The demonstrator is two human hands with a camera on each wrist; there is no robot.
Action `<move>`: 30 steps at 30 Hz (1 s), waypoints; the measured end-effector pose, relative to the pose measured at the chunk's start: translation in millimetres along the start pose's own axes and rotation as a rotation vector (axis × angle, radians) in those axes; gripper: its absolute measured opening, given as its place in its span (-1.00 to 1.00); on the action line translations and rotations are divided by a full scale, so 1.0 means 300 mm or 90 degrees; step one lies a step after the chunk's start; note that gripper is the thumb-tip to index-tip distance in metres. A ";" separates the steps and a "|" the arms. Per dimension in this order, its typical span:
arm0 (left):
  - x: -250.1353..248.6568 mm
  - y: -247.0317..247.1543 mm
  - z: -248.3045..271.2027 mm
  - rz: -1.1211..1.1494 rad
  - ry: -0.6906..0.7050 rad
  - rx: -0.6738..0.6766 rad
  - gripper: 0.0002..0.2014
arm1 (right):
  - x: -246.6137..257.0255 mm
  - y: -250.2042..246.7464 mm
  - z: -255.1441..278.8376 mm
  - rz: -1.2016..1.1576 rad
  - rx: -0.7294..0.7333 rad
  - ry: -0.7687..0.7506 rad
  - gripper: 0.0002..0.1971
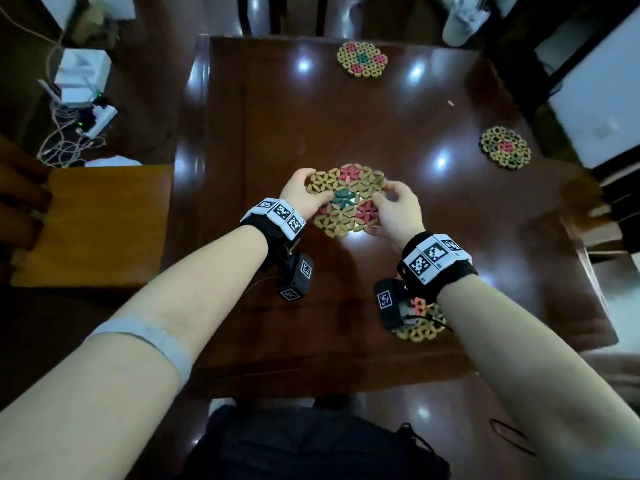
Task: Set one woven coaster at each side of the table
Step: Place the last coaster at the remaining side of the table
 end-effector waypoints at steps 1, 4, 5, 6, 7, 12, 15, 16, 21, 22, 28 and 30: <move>0.025 -0.044 0.029 0.004 0.008 -0.001 -0.34 | -0.002 0.031 0.053 -0.010 -0.005 -0.002 -0.72; 0.110 -0.189 0.100 0.004 0.028 -0.011 -0.47 | -0.013 0.147 0.190 -0.034 0.020 -0.004 -0.70; 0.135 -0.236 0.120 0.003 0.025 -0.014 -0.51 | -0.017 0.184 0.227 -0.043 0.030 0.000 -0.69; 0.154 -0.280 0.140 -0.005 0.022 -0.018 -0.53 | -0.018 0.216 0.262 -0.055 0.041 0.008 -0.68; 0.173 -0.317 0.154 -0.013 0.020 -0.025 -0.55 | -0.019 0.245 0.290 -0.064 0.048 0.015 -0.67; 0.259 -0.419 0.167 -0.023 -0.026 -0.014 -0.56 | -0.034 0.356 0.344 -0.045 0.061 0.052 -0.64; 0.271 -0.443 0.126 -0.038 -0.040 -0.005 -0.39 | -0.030 0.395 0.314 -0.057 0.039 0.069 -0.57; 0.270 -0.450 0.110 -0.038 -0.047 0.001 -0.36 | -0.029 0.406 0.297 -0.063 0.025 0.078 -0.53; 0.273 -0.472 0.032 -0.036 -0.075 0.017 -0.41 | -0.018 0.487 0.228 -0.062 -0.014 0.081 -0.53; 0.271 -0.477 0.015 -0.039 -0.070 0.017 -0.38 | -0.014 0.510 0.216 -0.056 -0.011 0.077 -0.54; 0.305 -0.518 -0.115 -0.086 -0.079 0.046 -0.56 | 0.018 0.616 0.171 -0.026 -0.003 0.057 -0.55; 0.320 -0.531 -0.168 -0.104 -0.078 0.056 -0.60 | 0.025 0.648 0.152 0.004 -0.002 0.054 -0.58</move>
Point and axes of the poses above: each hand's wrist, its own z-axis away from the middle knuckle, its own y-axis out of the palm, x = y × z, the point moved 3 cm from there along -z, towards the middle knuckle, and after that the axes turned 5 degrees about -x, right-handed, at the moved point
